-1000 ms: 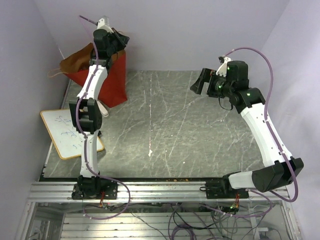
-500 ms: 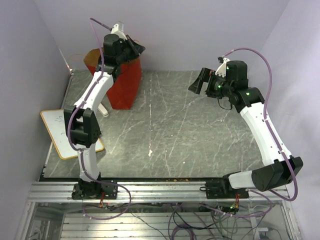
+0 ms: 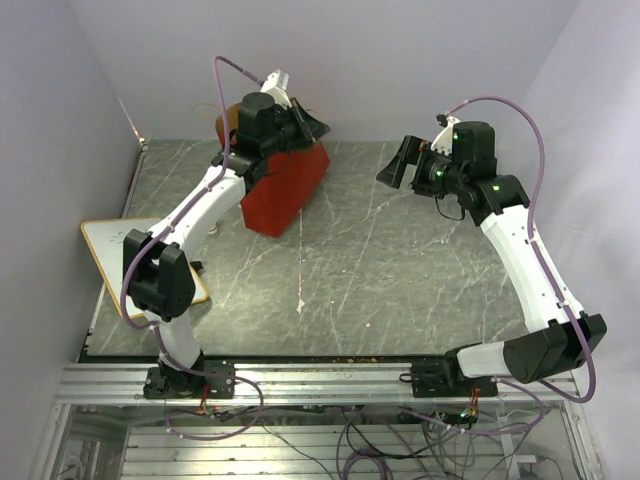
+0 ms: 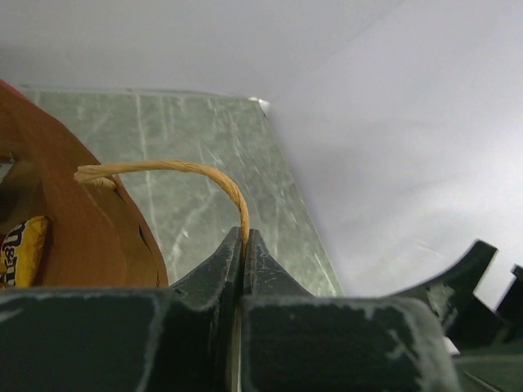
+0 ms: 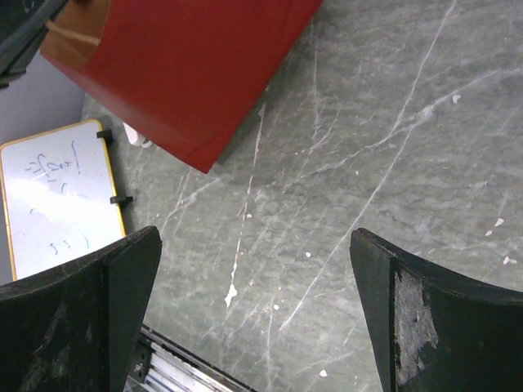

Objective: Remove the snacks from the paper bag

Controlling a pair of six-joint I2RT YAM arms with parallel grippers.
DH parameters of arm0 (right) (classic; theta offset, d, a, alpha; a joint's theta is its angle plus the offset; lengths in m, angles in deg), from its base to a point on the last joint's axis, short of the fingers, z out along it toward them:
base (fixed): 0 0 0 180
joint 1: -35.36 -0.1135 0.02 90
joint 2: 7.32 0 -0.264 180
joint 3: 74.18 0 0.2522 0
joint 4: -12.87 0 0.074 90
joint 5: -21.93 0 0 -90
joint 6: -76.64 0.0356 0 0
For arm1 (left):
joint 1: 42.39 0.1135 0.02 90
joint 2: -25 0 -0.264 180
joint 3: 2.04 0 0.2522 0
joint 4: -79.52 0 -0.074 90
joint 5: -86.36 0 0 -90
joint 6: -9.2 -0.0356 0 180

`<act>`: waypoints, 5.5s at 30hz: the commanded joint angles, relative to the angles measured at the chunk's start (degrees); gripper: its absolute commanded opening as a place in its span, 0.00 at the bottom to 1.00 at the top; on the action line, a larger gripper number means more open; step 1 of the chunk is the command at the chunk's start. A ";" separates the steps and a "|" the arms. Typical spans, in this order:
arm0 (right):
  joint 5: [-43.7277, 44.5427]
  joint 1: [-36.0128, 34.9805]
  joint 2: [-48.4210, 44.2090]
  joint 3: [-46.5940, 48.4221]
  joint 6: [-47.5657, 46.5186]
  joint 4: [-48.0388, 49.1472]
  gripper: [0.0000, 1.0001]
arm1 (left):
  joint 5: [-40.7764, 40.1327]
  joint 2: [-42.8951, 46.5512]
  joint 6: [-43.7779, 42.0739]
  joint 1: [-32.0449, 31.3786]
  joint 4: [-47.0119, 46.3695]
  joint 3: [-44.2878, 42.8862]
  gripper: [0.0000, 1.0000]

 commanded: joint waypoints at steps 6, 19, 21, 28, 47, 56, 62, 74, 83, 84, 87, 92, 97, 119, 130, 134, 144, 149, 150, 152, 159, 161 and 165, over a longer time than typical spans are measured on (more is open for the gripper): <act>2.43 0.41 -2.51 1.68 1.02 -2.18 1.00 | -3.70 8.73 3.62 -9.55 -4.61 4.65 0.07; 4.88 0.49 -2.76 2.08 4.64 -2.93 1.00 | -6.83 10.73 4.92 -17.91 -3.20 6.87 0.07; 5.36 0.52 -2.81 2.29 5.10 -3.46 1.00 | -6.77 10.23 5.53 -19.17 -3.73 6.91 0.07; 9.31 1.20 -3.43 3.38 5.12 -6.37 1.00 | -6.90 7.95 4.97 -24.15 -2.49 4.01 0.07; 8.35 1.73 -0.21 10.24 2.59 -4.38 1.00 | -9.09 13.27 -5.20 -23.71 17.23 -2.97 0.65; 2.77 1.67 0.13 8.17 5.86 -5.95 1.00 | -7.44 18.79 -6.27 -9.13 30.19 -5.90 0.75; -5.11 1.67 0.25 5.63 10.17 -6.47 1.00 | -6.86 17.65 -1.95 3.83 34.61 -4.57 0.77; -10.64 1.68 -3.64 -2.47 13.34 -6.46 0.91 | 1.72 1.09 6.63 12.85 27.42 -8.67 0.79; -12.45 1.67 -5.04 -4.36 13.98 -4.43 0.84 | 4.40 -12.31 8.80 13.45 25.71 -19.90 0.64; -12.53 1.67 -5.15 -4.51 13.98 -4.33 0.83 | 4.92 -12.77 9.05 13.45 24.99 -20.35 0.61; -12.87 1.70 -5.31 -4.74 14.14 -3.91 0.79 | 5.86 -12.76 9.52 13.47 22.63 -20.13 0.52; -13.32 1.74 -5.46 -4.80 14.24 -2.93 0.72 | 6.59 -12.17 8.52 13.47 22.11 -20.19 0.39; -12.12 1.72 -4.04 -3.93 12.72 -3.47 0.68 | 8.18 -11.13 8.23 13.65 19.84 -19.79 0.24; -25.11 -11.51 11.23 11.09 6.09 5.36 0.07 | 15.09 1.99 4.07 19.11 18.05 -20.93 0.07; -27.37 -21.44 13.87 0.70 7.64 14.22 0.08 | 20.89 9.53 6.86 18.49 10.46 -10.03 0.07; -22.37 -22.84 11.21 -6.14 7.23 11.49 0.08 | 21.00 14.72 6.98 15.36 9.92 -0.95 0.07; -11.82 -22.70 -1.75 -23.24 9.73 9.38 0.13 | 16.82 26.18 10.16 7.75 8.87 15.11 0.07; -4.97 -22.44 -2.49 -19.45 8.53 1.48 0.21 | 12.61 27.38 7.97 7.41 15.25 14.74 0.07; -2.77 -22.43 -1.95 -17.59 7.72 -1.26 0.26 | 12.58 27.25 7.87 7.41 15.49 14.35 0.07; 2.05 -22.21 -0.91 -14.56 6.62 -5.71 0.35 | 13.08 26.55 7.50 7.34 16.55 13.05 0.07; 21.08 -22.05 1.00 -5.38 0.78 -19.36 0.69 | 14.92 26.83 11.22 7.19 13.77 15.20 0.07; 24.60 -22.05 0.49 -4.14 -1.16 -20.63 0.86 | 14.60 27.50 11.91 6.89 13.74 15.82 0.07; 26.75 -21.98 -1.44 -6.08 -2.80 -16.99 1.00 | 13.05 27.65 11.78 6.53 16.16 15.63 0.07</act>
